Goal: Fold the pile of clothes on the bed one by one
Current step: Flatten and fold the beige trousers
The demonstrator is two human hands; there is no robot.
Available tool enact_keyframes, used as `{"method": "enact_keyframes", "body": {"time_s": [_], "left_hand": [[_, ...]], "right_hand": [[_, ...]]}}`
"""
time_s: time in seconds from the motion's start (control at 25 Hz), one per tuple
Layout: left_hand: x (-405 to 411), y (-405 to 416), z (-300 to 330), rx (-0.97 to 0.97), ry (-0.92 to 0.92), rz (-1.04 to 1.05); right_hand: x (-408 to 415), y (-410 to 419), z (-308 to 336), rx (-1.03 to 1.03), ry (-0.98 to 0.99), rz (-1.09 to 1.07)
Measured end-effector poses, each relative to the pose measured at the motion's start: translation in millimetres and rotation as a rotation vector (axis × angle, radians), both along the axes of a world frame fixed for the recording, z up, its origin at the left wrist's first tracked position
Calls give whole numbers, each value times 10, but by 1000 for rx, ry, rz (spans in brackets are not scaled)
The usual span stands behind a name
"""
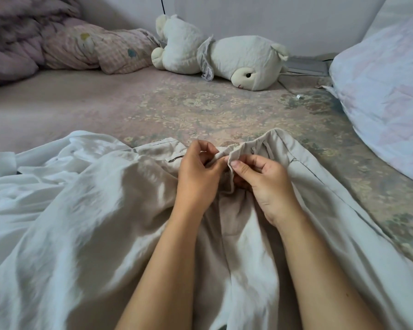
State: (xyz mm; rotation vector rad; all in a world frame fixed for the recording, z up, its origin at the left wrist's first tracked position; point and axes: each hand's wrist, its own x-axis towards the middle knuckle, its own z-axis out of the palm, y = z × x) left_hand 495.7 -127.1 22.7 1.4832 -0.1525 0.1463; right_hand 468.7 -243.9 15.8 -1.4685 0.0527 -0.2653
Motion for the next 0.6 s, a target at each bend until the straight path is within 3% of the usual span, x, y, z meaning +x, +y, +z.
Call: {"method": "enact_keyframes", "body": {"time_s": [0.12, 0.2, 0.24, 0.32, 0.44, 0.6], "left_hand": [[-25, -41, 40, 269, -164, 179], [-57, -83, 77, 493, -352, 389], [-77, -104, 97, 536, -355, 380], [-109, -119, 126, 518, -211, 237], [-51, -93, 84, 306, -12, 130], [-27, -89, 57, 163, 68, 146]], "right_hand": [[23, 3, -8, -243, -68, -119], [38, 22, -27, -306, -86, -207], [41, 30, -38, -328, -96, -245], [43, 43, -63, -395, -141, -295], [58, 54, -82, -445, -177, -289], [58, 56, -50, -238, -65, -190]]}}
